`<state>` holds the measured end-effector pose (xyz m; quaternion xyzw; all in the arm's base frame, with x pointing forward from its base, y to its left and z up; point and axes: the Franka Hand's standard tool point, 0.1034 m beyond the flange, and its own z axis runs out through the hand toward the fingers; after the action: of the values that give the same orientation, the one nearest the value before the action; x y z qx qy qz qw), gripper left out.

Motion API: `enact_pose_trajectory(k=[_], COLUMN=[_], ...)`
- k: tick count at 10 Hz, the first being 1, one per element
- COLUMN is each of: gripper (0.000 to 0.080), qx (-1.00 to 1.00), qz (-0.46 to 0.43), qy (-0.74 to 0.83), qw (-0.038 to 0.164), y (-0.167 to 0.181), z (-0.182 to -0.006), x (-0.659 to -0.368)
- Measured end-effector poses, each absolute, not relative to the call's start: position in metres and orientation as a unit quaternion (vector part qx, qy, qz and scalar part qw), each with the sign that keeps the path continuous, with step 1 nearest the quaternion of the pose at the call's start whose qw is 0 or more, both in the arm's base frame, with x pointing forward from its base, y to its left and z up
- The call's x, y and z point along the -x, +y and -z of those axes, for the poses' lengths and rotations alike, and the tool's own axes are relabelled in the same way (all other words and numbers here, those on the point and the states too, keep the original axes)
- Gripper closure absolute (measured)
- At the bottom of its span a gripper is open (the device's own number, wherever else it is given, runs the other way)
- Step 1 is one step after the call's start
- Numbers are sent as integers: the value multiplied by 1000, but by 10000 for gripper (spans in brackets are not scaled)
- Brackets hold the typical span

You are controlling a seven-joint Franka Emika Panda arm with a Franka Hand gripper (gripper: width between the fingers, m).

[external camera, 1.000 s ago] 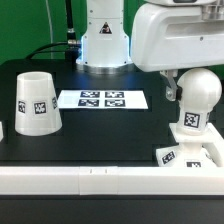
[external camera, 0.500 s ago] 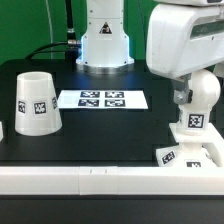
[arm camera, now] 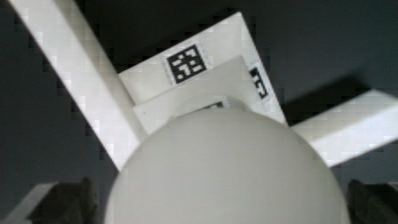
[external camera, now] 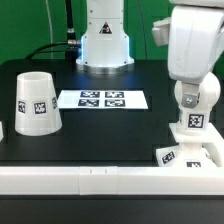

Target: Assemble lamp

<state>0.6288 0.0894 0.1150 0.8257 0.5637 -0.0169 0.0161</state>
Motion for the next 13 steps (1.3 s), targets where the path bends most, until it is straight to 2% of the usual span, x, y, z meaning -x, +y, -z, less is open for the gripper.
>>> enact_pose_trajectory(k=[3, 8, 9, 10, 13], gripper=[101, 101, 189, 222, 222], qx=[-745, -650, -651, -652, -663], qz=[24, 32, 32, 32, 31], qy=[666, 759, 758, 757, 747], qw=[27, 29, 29, 29, 30], y=[94, 93, 93, 92, 92], z=[-115, -115, -115, -115, -115], x=[-629, -629, -629, -629, -629])
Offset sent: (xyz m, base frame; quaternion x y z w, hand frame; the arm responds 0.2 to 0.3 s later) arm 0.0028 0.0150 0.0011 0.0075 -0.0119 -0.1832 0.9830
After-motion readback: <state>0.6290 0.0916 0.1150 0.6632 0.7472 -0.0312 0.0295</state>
